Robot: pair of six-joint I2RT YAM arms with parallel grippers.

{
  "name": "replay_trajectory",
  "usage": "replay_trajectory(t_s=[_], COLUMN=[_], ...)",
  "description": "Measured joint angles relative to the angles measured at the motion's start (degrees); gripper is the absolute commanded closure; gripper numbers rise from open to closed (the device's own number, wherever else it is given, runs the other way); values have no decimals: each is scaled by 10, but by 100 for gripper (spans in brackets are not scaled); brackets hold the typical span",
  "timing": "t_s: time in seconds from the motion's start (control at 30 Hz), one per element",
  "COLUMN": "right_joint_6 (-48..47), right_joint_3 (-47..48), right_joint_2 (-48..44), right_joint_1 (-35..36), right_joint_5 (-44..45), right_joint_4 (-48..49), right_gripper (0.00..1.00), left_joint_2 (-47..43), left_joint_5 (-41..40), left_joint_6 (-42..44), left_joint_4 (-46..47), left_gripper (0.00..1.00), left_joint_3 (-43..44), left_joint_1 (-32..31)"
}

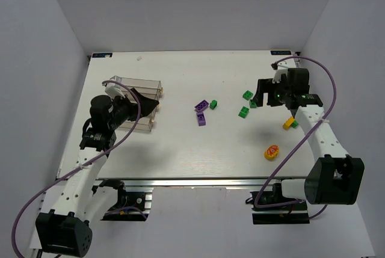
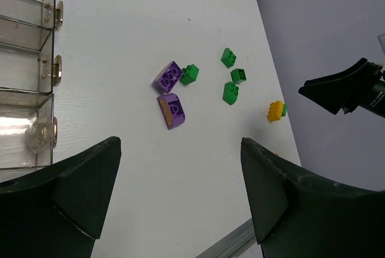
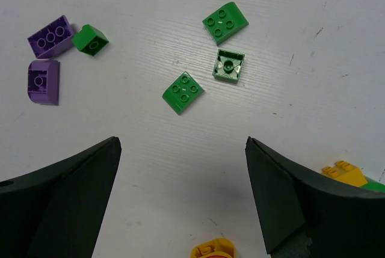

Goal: Sort the legos into containers by color

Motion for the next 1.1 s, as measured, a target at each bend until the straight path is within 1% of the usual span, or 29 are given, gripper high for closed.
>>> replay_trajectory(t_s=[0.23,0.33,0.37,0.5,0.53,0.57,0.6,0.67,0.7,0.77,0.8,0.83,0.9,0.93,0.97,1.0,1.03,1.07,1.1], right_joint_6=[-16,-47,-71,-188,-205,-219,-231,-253,-263,-282,-290,-291,-285,-257,-256,-237,-218,-203,-192], right_joint_3=[0,0,0,13,17,21,25,27,27,31,34,35,32,28,21,15,12,10,10], right_joint_2=[0,0,0,0,0,0,0,-1,-1,4,8,10,10,9,5,2,0,-1,0], right_joint_1=[-1,-1,0,4,7,9,12,20,22,25,25,25,25,25,25,25,25,25,25], right_joint_5=[-19,-53,-70,-137,-147,-153,-155,-152,-149,-145,-146,-146,-148,-147,-147,-146,-146,-144,-143], right_joint_4=[-2,-8,-13,-72,-79,-82,-82,-81,-83,-96,-102,-104,-102,-89,-83,-77,-74,-70,-64], right_gripper=[11,11,11,11,11,11,11,11,11,11,18,33,86,100,100,75,59,50,37], left_joint_2=[47,65,72,131,154,175,202,257,289,350,386,419,482,513,540,562,582,601,618], left_joint_5=[16,17,18,15,12,5,-5,-31,-49,-86,-111,-135,-180,-203,-228,-246,-265,-284,-299], left_joint_6=[0,0,-1,-2,-3,-4,-4,-4,-3,-5,-7,-7,-8,-10,-13,-17,-18,-21,-24], left_joint_4=[12,21,24,40,42,40,36,17,3,-27,-56,-78,-116,-139,-155,-175,-189,-208,-221], left_gripper=[13,26,35,56,58,59,57,50,44,38,34,28,23,19,18,18,17,16,16], left_joint_3=[24,33,36,62,73,85,101,143,169,228,266,301,370,403,429,450,466,480,490], left_joint_1=[-13,-27,-33,-72,-85,-99,-115,-148,-164,-194,-211,-226,-254,-268,-280,-291,-302,-313,-322])
